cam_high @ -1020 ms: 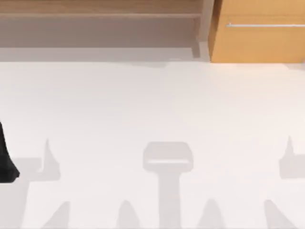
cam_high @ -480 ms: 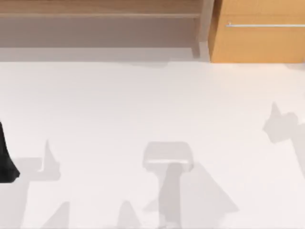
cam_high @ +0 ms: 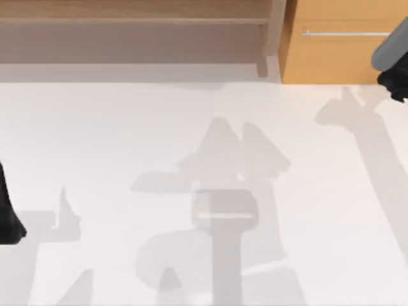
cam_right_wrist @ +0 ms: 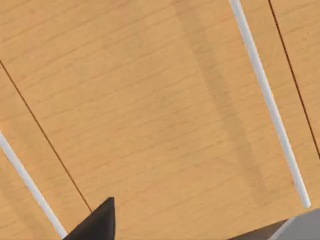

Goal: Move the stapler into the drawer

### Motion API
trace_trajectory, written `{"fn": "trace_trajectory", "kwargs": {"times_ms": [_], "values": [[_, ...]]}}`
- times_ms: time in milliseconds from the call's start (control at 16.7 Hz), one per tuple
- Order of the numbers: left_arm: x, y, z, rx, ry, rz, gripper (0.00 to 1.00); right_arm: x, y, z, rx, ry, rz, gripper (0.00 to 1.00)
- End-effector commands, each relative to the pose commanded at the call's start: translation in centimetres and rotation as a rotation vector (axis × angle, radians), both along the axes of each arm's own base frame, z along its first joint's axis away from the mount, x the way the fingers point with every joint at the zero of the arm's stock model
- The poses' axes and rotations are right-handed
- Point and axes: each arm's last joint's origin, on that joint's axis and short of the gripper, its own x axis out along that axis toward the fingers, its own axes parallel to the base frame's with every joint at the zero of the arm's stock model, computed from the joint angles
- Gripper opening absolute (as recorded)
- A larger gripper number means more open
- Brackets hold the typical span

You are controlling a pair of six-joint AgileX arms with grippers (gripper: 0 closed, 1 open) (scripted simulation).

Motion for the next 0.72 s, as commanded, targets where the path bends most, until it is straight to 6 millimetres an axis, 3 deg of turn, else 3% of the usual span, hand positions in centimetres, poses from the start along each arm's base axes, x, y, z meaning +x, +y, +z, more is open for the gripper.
{"fn": "trace_trajectory", "kwargs": {"times_ms": [300,540,720], "values": [[0.0,0.0,0.0,0.000,0.000,0.000,1.00,6.0,1.5,-7.0,-0.276,-0.003,-0.026,1.00],[0.0,0.0,0.0,0.000,0.000,0.000,1.00,7.8,2.1,-11.2,-0.400,-0.004,-0.040,1.00],[0.0,0.0,0.0,0.000,0.000,0.000,1.00,8.1,2.2,-11.9,-0.422,-0.005,-0.041,1.00]]}}
